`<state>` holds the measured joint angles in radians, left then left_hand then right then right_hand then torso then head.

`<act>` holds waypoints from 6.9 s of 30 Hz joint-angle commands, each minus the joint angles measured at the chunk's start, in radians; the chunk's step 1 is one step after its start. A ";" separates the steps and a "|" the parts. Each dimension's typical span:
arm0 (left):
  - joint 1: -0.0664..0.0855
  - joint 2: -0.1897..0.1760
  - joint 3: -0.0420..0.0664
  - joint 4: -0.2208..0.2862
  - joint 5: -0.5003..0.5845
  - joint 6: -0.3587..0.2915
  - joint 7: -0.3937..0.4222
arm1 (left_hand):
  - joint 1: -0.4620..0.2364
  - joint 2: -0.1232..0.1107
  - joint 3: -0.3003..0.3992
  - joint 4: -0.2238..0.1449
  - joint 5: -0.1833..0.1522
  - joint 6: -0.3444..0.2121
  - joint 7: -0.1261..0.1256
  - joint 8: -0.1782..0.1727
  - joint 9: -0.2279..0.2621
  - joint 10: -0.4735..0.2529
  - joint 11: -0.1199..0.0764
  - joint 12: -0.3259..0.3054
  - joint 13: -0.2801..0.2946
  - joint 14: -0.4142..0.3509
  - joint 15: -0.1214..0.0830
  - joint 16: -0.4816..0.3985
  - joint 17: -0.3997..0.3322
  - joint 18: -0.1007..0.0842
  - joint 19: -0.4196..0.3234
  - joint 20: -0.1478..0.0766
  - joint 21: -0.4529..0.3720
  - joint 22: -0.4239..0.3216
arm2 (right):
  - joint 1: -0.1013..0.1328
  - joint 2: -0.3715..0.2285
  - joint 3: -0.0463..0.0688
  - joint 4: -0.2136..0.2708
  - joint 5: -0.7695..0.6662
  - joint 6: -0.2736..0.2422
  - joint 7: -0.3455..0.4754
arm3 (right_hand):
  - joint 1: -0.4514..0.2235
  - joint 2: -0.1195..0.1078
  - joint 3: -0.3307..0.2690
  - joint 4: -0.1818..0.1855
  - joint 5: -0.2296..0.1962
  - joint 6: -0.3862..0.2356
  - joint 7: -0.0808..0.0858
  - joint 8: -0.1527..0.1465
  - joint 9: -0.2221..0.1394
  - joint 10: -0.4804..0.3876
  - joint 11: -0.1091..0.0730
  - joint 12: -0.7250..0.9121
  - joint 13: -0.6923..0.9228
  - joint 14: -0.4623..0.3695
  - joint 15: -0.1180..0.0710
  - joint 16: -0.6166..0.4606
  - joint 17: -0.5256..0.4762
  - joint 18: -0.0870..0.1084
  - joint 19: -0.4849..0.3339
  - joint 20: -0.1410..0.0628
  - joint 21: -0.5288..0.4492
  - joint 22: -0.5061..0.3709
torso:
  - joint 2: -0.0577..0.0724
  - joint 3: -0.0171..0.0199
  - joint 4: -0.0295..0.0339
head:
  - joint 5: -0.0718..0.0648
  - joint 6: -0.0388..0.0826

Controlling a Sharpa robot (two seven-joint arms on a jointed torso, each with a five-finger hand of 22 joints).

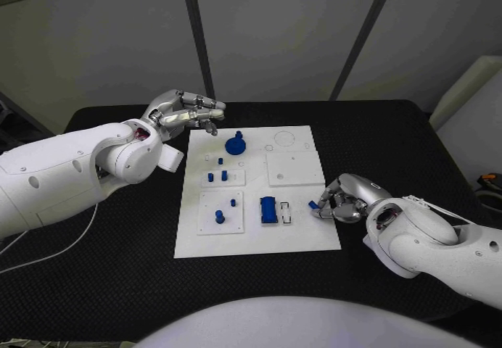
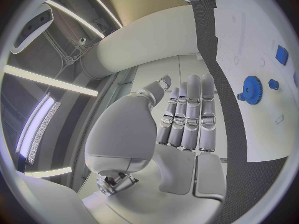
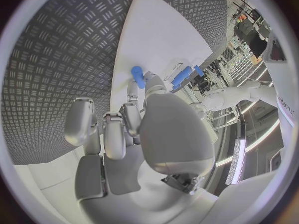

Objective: Assemble the parts on the task board

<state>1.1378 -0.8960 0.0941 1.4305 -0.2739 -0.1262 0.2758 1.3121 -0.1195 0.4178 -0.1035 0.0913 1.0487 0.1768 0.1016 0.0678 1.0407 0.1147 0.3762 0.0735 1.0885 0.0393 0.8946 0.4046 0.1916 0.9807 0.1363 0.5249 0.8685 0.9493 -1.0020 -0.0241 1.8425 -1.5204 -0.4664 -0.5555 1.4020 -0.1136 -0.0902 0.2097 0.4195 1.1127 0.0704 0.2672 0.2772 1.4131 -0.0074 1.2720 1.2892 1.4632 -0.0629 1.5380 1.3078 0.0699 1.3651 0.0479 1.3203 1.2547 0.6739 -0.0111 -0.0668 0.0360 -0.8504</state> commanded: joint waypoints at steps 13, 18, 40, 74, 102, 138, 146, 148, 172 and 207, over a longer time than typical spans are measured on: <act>0.001 -0.006 0.001 0.007 0.002 0.005 0.013 | 0.000 0.008 -0.005 -0.001 -0.001 0.002 -0.004 0.007 0.000 -0.005 -0.005 0.004 -0.001 -0.009 0.001 0.006 -0.001 -0.011 0.003 0.007 -0.006 0.000 | -0.013 0.019 -0.004 -0.013 -0.102 0.094 -0.060 | 0.040 0.010 0.004 -0.025 -0.014 -0.015 0.000 0.009 0.010 -0.011 0.002 -0.012 -0.004 0.096 -0.005 -0.001 0.212 0.009 0.000 -0.003 -0.005 0.001 | -0.002 -0.0003 0.0003 | 0.005 -0.003; 0.001 -0.007 0.001 0.007 0.002 0.004 0.012 | 0.000 0.008 -0.005 -0.001 -0.001 0.002 -0.004 0.007 0.000 -0.005 -0.005 0.004 -0.001 -0.009 0.001 0.006 -0.001 -0.011 0.003 0.007 -0.006 0.000 | -0.014 0.018 -0.004 -0.008 -0.101 0.083 -0.059 | 0.101 0.053 0.060 -0.050 -0.023 0.000 -0.009 0.018 0.018 -0.011 -0.008 -0.011 0.000 0.097 -0.013 0.002 0.217 0.007 0.007 -0.008 0.003 0.012 | -0.001 -0.0006 0.0015 | 0.006 -0.002; 0.001 -0.008 0.001 0.009 0.002 0.007 0.017 | 0.001 0.012 -0.004 -0.001 -0.001 0.009 -0.009 0.013 0.002 -0.005 -0.008 0.009 -0.001 -0.010 -0.001 0.008 -0.002 -0.011 0.003 0.006 -0.007 0.001 | -0.013 0.006 -0.003 0.030 0.082 -0.066 0.001 | 0.021 -0.010 0.284 -0.024 0.100 0.014 -0.028 0.038 0.062 0.043 -0.023 0.054 0.066 0.108 -0.025 0.033 0.263 -0.012 0.056 -0.021 0.068 0.091 | -0.002 -0.0012 0.0005 | 0.011 0.001; 0.001 -0.011 0.001 0.016 0.002 0.009 0.019 | 0.018 0.022 0.008 -0.011 0.000 0.019 -0.015 0.021 0.002 -0.004 -0.012 0.014 -0.002 -0.012 -0.006 0.009 -0.004 -0.010 0.004 0.002 -0.003 0.009 | -0.011 0.105 -0.001 0.013 0.034 -0.013 0.014 | -0.117 -0.035 0.287 0.044 0.136 0.039 -0.039 0.049 0.084 0.063 -0.031 0.079 0.094 0.108 -0.031 0.033 0.263 -0.015 0.067 -0.027 0.083 0.111 | 0.000 0.0003 -0.0006 | 0.016 -0.009; 0.001 -0.013 0.001 0.013 0.002 0.013 0.016 | 0.018 0.021 0.008 -0.012 0.000 0.019 -0.014 0.020 0.002 -0.004 -0.012 0.014 -0.002 -0.012 -0.006 0.009 -0.004 -0.010 0.004 0.002 -0.003 0.009 | -0.011 0.129 -0.001 0.003 0.028 -0.002 0.006 | -0.239 -0.019 0.190 0.079 0.122 0.054 -0.044 0.066 0.106 0.072 -0.036 0.085 0.106 0.108 -0.035 0.033 0.263 -0.015 0.066 -0.031 0.082 0.112 | 0.000 -0.0001 -0.0005 | 0.023 -0.014; 0.001 -0.007 0.001 0.007 0.002 0.011 0.016 | 0.003 0.015 0.006 -0.007 -0.001 0.002 -0.006 0.013 -0.002 -0.014 -0.006 0.013 -0.004 -0.013 -0.002 0.010 -0.006 -0.012 0.001 0.003 -0.003 0.014 | -0.012 0.065 -0.002 0.043 0.083 0.016 0.161 | -0.142 0.024 0.045 0.005 -0.115 0.046 -0.046 0.078 0.131 0.073 -0.036 0.087 0.120 0.108 -0.035 0.033 0.263 -0.015 0.066 -0.030 0.079 0.115 | -0.002 0.0016 -0.0016 | 0.011 -0.009; 0.001 -0.007 0.001 0.005 0.002 0.015 0.014 | 0.003 0.015 0.006 -0.007 -0.001 0.002 -0.006 0.013 -0.002 -0.014 -0.006 0.013 -0.004 -0.013 -0.002 0.010 -0.006 -0.012 0.001 0.003 -0.003 0.014 | -0.013 0.074 -0.002 0.026 0.087 0.024 0.167 | -0.131 0.029 0.042 0.001 -0.119 0.047 -0.048 0.080 0.134 0.074 -0.037 0.089 0.122 0.108 -0.036 0.033 0.263 -0.015 0.066 -0.031 0.080 0.116 | 0.000 0.0008 0.0001 | 0.015 -0.010; 0.001 -0.007 0.001 0.006 0.002 0.015 0.014 | 0.003 0.015 0.006 -0.007 -0.001 0.002 -0.006 0.013 -0.002 -0.014 -0.006 0.013 -0.004 -0.013 -0.002 0.010 -0.006 -0.012 0.001 0.003 -0.003 0.014 | -0.013 0.077 -0.002 0.021 0.087 0.023 0.164 | -0.131 0.030 0.042 0.001 -0.119 0.047 -0.048 0.081 0.135 0.074 -0.037 0.090 0.123 0.108 -0.036 0.033 0.263 -0.015 0.067 -0.031 0.081 0.117 | 0.000 0.0008 0.0004 | 0.015 -0.010; 0.000 -0.010 0.001 0.006 0.002 0.014 0.014 | 0.002 0.015 0.007 -0.007 0.000 0.003 -0.007 0.015 -0.001 -0.014 -0.007 0.014 -0.004 -0.013 -0.001 0.010 -0.007 -0.012 0.000 0.003 -0.004 0.015 | -0.013 0.102 -0.002 -0.025 0.050 -0.022 0.156 | -0.091 0.056 0.018 -0.011 -0.172 0.045 -0.051 0.093 0.153 0.077 -0.041 0.095 0.130 0.108 -0.040 0.033 0.263 -0.016 0.069 -0.035 0.082 0.121 | -0.001 0.0013 -0.0015 | 0.028 -0.013; -0.029 0.167 -0.001 -0.218 0.223 -0.185 0.219 | -0.060 -0.023 0.041 0.046 -0.001 -0.040 -0.007 -0.035 -0.002 0.012 0.037 -0.199 -0.012 -0.072 0.096 -0.669 -0.317 -0.004 -0.229 0.125 -0.464 -0.371 | 0.068 0.318 0.077 -0.623 1.110 0.091 0.934 | 0.158 0.111 0.149 -0.027 -0.350 -0.119 0.077 -0.203 -0.127 -0.344 0.164 -1.182 -1.137 -0.419 0.184 -1.449 -1.033 0.111 -0.525 0.194 -1.061 -0.851 | -0.084 -0.0199 -0.0204 | 0.027 0.177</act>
<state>1.1083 -0.7379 0.0921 1.2295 -0.1277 -0.2751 0.4384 1.2611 -0.1403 0.4733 -0.0610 0.0913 1.0156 0.1696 0.0742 0.0662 1.0541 0.1472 0.1922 0.0617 1.0163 0.1273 0.2503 0.0957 0.2137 0.7531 0.2531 0.0713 0.5134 1.0161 -0.7008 0.0488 1.2482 -0.5484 -0.4893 0.3156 1.5744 -0.0008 0.0534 0.1861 0.0689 1.0049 0.1519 0.0672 0.1646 1.0739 0.1472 0.1064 0.1805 1.0486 0.1130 0.1153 0.3029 0.1716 0.8368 0.2309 0.2829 0.4249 0.6029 -0.0324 -0.0812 0.0599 -0.6822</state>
